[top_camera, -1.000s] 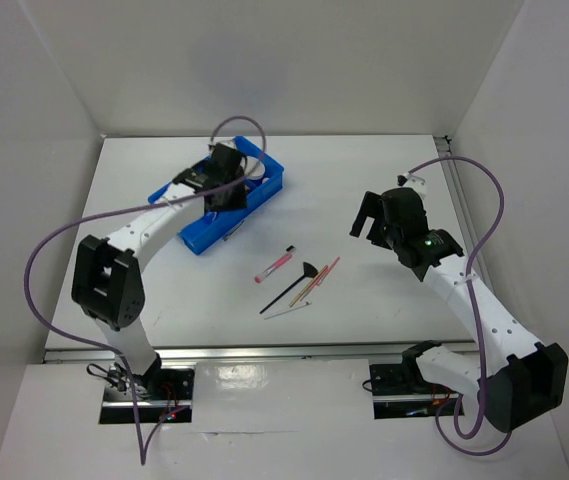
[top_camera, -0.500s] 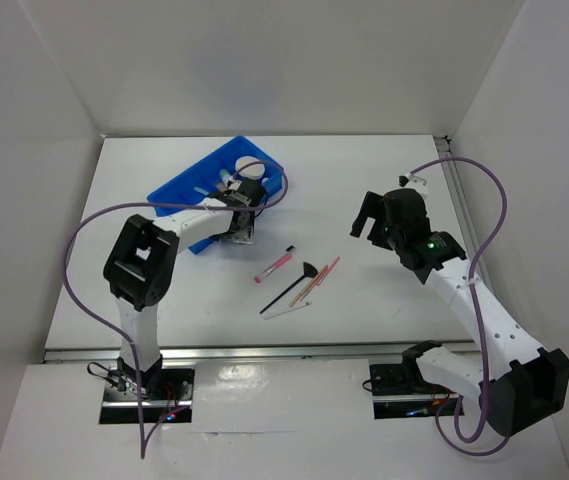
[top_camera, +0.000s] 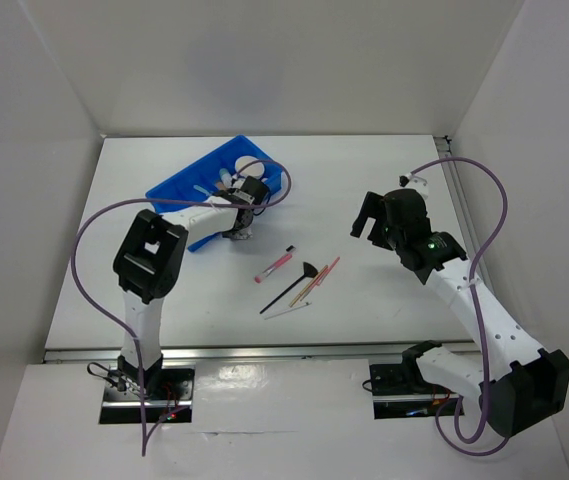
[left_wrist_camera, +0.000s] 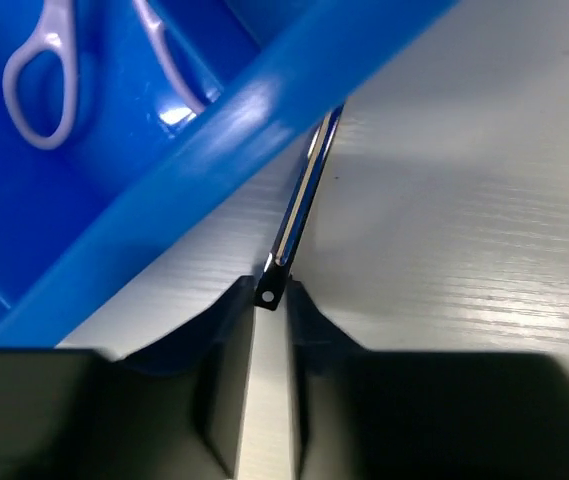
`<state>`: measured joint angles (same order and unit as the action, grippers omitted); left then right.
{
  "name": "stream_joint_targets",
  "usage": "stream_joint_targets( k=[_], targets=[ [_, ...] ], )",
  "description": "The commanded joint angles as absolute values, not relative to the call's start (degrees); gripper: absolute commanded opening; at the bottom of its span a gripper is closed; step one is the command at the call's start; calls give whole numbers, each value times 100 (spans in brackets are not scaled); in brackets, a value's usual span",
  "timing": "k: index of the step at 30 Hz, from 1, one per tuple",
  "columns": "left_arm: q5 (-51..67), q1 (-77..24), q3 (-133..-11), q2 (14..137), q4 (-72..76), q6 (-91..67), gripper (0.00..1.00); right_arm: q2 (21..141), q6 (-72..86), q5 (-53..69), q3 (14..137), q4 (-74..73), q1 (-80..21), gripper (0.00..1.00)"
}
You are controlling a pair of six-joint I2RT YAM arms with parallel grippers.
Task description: Organize the makeup
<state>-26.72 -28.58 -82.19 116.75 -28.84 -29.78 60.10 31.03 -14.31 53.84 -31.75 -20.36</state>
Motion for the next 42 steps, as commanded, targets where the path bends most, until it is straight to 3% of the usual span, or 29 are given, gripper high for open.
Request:
stream_joint_targets(
  k=[1, 5, 9, 21, 28, 35, 42],
  targets=[
    [-2435, -2882, -8367, 11804, -2751, -2813, 28, 5889, 3129, -1512, 5414, -3190, -2013, 100],
    [-2373, -3015, -8314, 11672, -2698, -2681, 9, 5889, 3129, -1512, 5414, -3190, -2013, 100],
    [-2312, -3234, -8507, 11567, -2971, -2567, 0, 5950, 3182, -1512, 5414, -3190, -2013, 100],
    [-766, -3419, -8560, 10426, -3349, -2145, 0, 5950, 3182, -1512, 5361, -3138, -2013, 100],
    [184, -2209, -8999, 10107, -3287, -2820, 0, 5950, 3243, -1459, 5414, -3085, -2013, 100],
    [87, -978, -9072, 10239, -3403, -4156, 0, 6003, 3243, -1459, 5361, -3085, -2013, 100],
    [-175, -844, -9412, 10757, -3383, -4482, 0, 6056, 3243, -1459, 5414, -2980, -2013, 100]
  ],
)
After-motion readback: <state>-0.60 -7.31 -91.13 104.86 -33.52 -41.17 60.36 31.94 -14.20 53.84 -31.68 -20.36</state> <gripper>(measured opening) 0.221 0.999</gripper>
